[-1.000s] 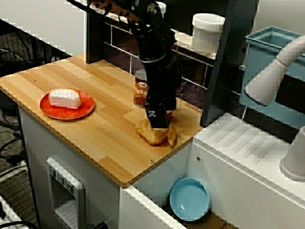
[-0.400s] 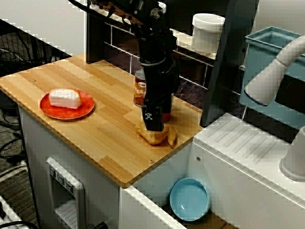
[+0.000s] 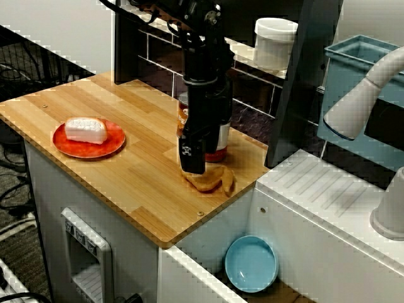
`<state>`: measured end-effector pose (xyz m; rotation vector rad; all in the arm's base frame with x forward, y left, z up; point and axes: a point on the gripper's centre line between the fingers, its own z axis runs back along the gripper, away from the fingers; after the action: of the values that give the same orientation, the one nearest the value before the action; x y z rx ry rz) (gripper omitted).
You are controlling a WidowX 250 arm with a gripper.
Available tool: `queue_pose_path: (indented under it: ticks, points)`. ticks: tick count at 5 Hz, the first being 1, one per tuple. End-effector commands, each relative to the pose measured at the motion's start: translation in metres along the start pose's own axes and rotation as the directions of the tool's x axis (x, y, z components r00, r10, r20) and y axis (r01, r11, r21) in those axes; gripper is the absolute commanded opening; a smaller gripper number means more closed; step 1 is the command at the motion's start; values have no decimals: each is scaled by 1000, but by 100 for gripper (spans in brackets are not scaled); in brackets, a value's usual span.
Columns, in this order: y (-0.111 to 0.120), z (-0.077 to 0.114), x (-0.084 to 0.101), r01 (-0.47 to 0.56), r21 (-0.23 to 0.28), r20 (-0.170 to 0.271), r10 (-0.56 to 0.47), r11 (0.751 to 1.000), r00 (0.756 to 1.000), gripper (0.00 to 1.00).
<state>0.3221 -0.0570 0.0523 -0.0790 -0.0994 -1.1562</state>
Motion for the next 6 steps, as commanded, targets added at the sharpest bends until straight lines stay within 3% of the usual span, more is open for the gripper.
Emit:
queue_pose_path:
  ticks: [1,6]
  points:
    - [3,19,-14,10,31,12,-10,999,1000,100]
    - [-8,3,-17,-41,24,-3,41,999,999,100]
